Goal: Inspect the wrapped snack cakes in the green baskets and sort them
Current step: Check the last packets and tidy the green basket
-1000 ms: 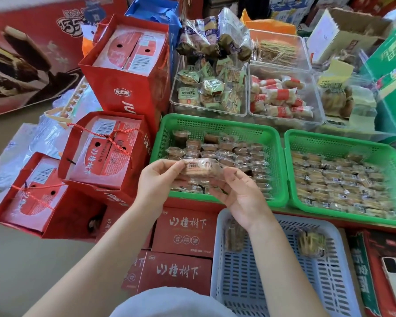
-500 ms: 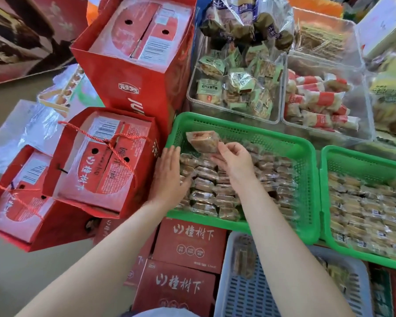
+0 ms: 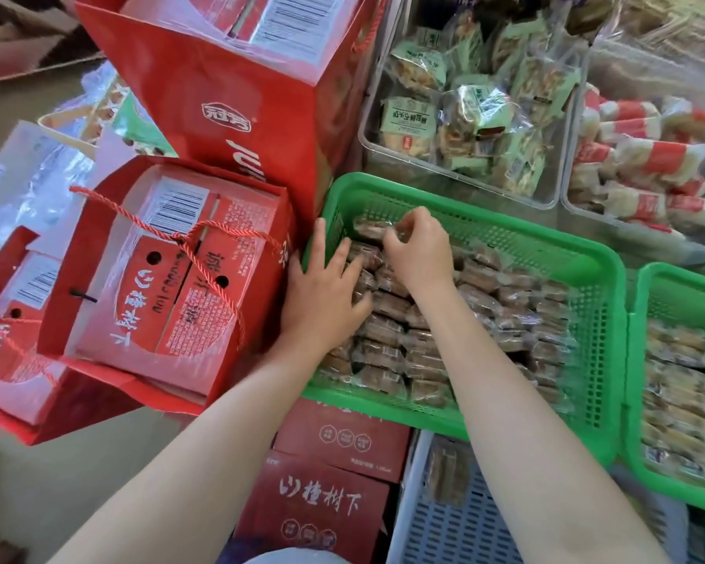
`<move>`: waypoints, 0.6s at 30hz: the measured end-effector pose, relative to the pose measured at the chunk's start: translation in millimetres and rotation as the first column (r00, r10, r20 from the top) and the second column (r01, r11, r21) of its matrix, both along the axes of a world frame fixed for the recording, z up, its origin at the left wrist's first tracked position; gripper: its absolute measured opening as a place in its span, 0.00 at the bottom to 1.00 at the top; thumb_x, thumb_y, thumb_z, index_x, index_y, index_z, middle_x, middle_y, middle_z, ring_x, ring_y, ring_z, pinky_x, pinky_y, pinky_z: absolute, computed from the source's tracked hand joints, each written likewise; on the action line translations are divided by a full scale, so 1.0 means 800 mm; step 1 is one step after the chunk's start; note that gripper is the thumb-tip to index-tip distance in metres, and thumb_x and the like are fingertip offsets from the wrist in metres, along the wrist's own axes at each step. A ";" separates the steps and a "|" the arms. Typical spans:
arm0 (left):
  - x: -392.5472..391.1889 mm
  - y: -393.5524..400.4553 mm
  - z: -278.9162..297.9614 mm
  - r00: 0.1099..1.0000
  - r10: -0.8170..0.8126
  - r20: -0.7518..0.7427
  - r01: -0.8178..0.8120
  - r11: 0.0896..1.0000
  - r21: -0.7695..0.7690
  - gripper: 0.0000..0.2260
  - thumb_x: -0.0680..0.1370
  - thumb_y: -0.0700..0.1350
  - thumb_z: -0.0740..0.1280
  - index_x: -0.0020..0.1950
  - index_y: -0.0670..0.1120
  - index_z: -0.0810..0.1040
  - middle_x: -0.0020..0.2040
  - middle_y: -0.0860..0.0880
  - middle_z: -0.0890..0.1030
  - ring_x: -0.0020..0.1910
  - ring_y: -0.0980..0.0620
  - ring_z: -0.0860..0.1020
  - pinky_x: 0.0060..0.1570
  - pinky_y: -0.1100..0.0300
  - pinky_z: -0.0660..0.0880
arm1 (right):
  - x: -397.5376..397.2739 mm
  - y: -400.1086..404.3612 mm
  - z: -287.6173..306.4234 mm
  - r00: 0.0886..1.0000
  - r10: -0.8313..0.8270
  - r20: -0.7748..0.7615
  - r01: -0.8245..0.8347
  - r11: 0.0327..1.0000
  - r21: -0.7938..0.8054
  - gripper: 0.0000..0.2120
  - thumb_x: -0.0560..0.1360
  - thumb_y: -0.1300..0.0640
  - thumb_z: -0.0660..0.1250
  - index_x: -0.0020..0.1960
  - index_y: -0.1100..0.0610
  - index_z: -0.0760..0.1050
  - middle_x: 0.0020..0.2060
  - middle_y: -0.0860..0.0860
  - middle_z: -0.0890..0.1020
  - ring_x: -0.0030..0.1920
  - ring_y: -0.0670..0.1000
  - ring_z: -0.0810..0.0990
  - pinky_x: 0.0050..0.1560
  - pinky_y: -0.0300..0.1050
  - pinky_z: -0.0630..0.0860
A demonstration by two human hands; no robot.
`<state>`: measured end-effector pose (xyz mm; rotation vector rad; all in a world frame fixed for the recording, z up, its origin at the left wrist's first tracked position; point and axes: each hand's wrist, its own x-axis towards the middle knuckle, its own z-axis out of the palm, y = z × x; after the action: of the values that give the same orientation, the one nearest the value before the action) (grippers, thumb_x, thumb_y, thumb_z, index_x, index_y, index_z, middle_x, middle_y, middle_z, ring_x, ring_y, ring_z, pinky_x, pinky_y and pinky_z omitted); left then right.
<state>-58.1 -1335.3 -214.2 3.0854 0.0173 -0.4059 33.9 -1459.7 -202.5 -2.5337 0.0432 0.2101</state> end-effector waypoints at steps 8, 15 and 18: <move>0.000 0.000 0.000 1.000 0.011 -0.006 -0.011 1.000 0.007 0.32 0.79 0.67 0.50 0.81 0.55 0.59 0.83 0.51 0.56 0.80 0.40 0.35 0.72 0.39 0.58 | 0.036 0.001 -0.005 0.984 -0.003 -0.178 -0.016 0.994 -0.105 0.09 0.80 0.55 0.67 0.53 0.61 0.80 0.50 0.56 0.82 0.51 0.55 0.79 0.44 0.40 0.66; -0.001 0.001 0.001 1.000 0.007 -0.006 -0.008 0.999 -0.040 0.33 0.78 0.68 0.49 0.80 0.55 0.61 0.83 0.50 0.56 0.80 0.40 0.35 0.73 0.40 0.58 | 0.028 -0.005 0.017 0.956 -0.173 -0.237 0.275 0.812 0.515 0.08 0.79 0.59 0.67 0.42 0.56 0.74 0.43 0.58 0.83 0.47 0.58 0.85 0.49 0.54 0.83; -0.001 0.006 0.004 0.997 0.047 0.053 -0.038 0.986 -0.161 0.35 0.77 0.68 0.51 0.80 0.52 0.61 0.83 0.47 0.55 0.81 0.43 0.39 0.76 0.40 0.55 | 0.005 -0.019 0.051 0.945 -0.194 -0.265 0.322 0.697 0.641 0.06 0.81 0.60 0.65 0.46 0.60 0.74 0.48 0.61 0.83 0.47 0.55 0.86 0.45 0.46 0.83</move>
<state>-59.2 -1330.8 -211.0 2.9307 0.0473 -0.3025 37.6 -1475.2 -161.7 -1.7358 0.3356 0.2779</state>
